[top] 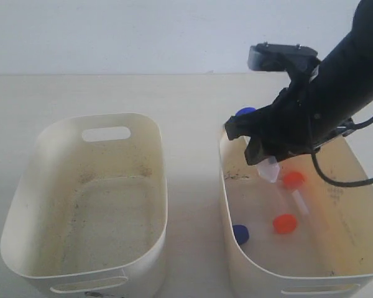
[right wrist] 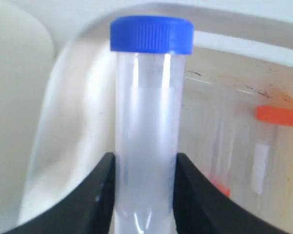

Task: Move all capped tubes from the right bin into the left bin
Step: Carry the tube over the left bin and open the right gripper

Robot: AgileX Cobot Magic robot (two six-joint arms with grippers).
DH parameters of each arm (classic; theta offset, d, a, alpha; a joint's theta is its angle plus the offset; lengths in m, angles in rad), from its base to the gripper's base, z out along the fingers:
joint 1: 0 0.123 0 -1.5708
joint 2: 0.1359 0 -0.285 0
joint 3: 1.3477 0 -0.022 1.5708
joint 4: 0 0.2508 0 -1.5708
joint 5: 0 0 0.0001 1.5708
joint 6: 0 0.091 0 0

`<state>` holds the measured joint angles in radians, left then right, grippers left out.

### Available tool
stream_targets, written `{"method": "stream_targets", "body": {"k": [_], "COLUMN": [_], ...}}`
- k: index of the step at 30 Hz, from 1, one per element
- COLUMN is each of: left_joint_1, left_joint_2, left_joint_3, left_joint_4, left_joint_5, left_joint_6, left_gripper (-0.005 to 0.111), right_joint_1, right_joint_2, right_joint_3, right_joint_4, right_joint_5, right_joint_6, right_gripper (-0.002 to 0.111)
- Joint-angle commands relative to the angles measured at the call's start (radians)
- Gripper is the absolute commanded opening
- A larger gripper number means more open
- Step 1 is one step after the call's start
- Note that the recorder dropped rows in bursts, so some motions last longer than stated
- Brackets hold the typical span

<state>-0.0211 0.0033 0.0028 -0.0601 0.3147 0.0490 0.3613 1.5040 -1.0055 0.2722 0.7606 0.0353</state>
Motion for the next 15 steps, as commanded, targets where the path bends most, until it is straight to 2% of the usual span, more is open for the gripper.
{"method": "stream_targets", "body": {"k": [1,5,7,13,15], "left_joint_1": [0.001,0.001,0.001,0.001,0.001], "left_joint_2": [-0.003,-0.003,-0.003,-0.003,-0.003], "left_joint_3": [-0.003,-0.003,-0.003,-0.003,-0.003], "left_joint_4": [-0.010,-0.010,-0.010,-0.010,-0.010], "left_joint_5": [-0.008,-0.008,-0.008,-0.008,-0.008], "left_joint_6": [0.005,0.005,0.005,0.005,0.005], "left_gripper": [0.004,0.004,0.004,0.004,0.004], "right_joint_1": [-0.002,0.030,0.075,0.253,0.295], "right_joint_2": [-0.088,-0.109,-0.109,-0.095,-0.083], "right_joint_3": [-0.008,-0.008,-0.008,-0.004,-0.004], "right_joint_4": [0.224,0.597,0.694,0.695,0.691], "right_joint_5": [0.068,0.129,0.117,-0.148,-0.205], "right_joint_6": [-0.191,-0.558,-0.670,-0.734,-0.744], "right_gripper": [0.000,0.000,0.000,0.000,0.005]}}
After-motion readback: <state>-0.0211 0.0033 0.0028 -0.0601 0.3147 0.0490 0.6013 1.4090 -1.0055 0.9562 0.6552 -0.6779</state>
